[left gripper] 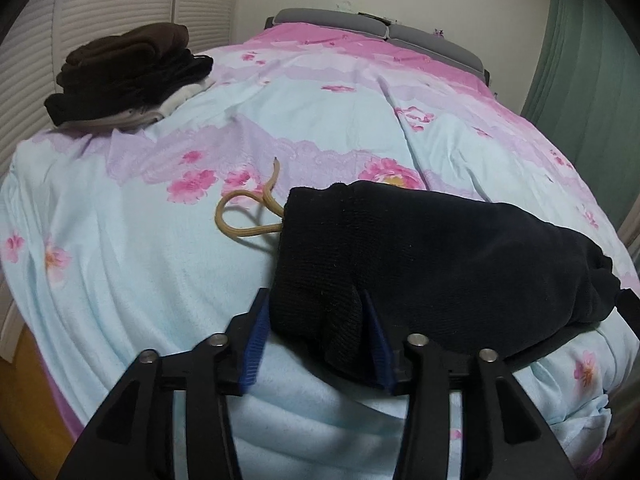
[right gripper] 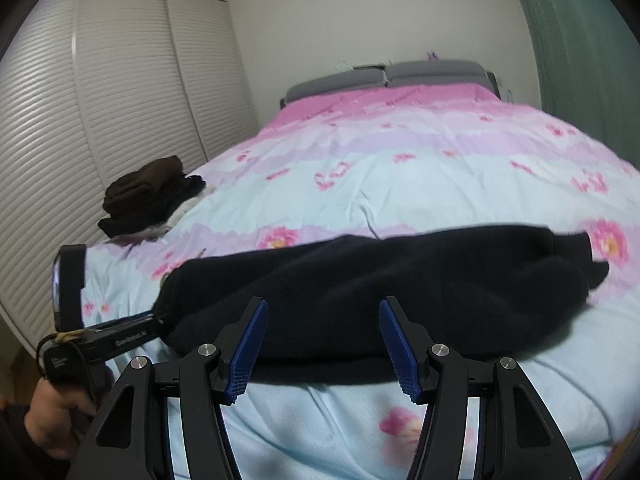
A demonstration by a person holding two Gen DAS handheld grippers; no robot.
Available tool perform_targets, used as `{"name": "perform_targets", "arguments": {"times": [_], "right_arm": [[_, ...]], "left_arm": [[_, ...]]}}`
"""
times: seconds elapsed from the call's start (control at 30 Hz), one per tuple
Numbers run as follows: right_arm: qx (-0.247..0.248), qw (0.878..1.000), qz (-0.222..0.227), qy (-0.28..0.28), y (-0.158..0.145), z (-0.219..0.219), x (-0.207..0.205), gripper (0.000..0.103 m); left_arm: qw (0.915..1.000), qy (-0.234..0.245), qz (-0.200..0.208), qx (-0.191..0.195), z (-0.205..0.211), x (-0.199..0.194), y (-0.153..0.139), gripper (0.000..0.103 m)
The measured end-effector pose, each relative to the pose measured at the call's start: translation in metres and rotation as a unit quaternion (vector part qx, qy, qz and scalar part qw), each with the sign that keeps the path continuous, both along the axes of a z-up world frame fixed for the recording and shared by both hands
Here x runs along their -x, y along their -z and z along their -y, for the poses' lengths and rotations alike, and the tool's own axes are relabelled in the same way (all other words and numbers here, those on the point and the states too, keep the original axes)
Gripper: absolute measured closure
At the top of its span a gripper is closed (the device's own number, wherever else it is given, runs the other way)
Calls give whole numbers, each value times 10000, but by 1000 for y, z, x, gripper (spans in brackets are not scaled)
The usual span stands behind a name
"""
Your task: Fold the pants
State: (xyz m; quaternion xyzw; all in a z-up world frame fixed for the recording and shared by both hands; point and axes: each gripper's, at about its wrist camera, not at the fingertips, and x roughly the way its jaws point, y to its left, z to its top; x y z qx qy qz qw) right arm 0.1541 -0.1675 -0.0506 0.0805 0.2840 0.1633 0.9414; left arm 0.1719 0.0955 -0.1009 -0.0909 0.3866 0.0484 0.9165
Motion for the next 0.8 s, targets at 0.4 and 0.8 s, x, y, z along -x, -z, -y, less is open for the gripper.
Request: {"name": "perform_targets", "arguments": {"times": [0.4,0.8], "right_arm": [[-118,9925,-194,1203,3,69,4,38],[-1047,9601,-985,2398,22,181,-47,33]], "left_arm": [[9957,-99,736,-556,52,24,-46,16],[9953,532,632,-495,112,-9,-39,16]]}}
